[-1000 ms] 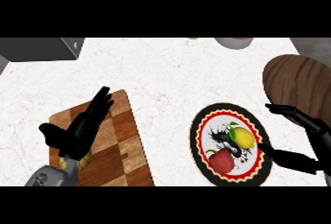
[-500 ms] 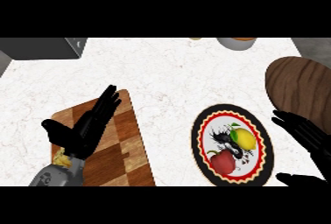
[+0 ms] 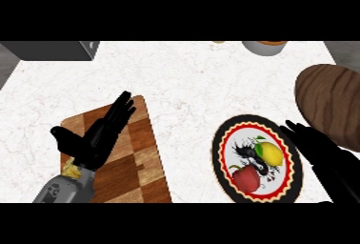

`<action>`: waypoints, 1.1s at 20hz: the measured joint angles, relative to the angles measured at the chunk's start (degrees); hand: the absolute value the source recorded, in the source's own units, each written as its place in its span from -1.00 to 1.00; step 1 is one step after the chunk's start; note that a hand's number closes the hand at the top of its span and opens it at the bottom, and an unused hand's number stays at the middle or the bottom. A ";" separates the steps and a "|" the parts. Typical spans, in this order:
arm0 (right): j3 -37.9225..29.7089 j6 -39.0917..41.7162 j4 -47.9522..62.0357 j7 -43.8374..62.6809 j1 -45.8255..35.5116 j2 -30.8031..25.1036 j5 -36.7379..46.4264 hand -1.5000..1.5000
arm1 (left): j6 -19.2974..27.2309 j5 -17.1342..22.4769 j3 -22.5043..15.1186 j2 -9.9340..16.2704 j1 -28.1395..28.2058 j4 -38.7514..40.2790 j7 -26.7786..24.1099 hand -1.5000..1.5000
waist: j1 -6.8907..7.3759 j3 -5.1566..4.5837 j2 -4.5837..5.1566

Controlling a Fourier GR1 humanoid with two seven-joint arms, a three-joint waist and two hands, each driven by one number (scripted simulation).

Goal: Pick the lemon from the plate and place it in the bowl

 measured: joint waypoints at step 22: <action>1.03 21.57 13.89 14.85 -9.56 18.66 9.96 -1.00 | -3.93 -4.62 5.51 -4.09 0.93 -1.71 3.64 0.00 | -0.20 0.21 0.00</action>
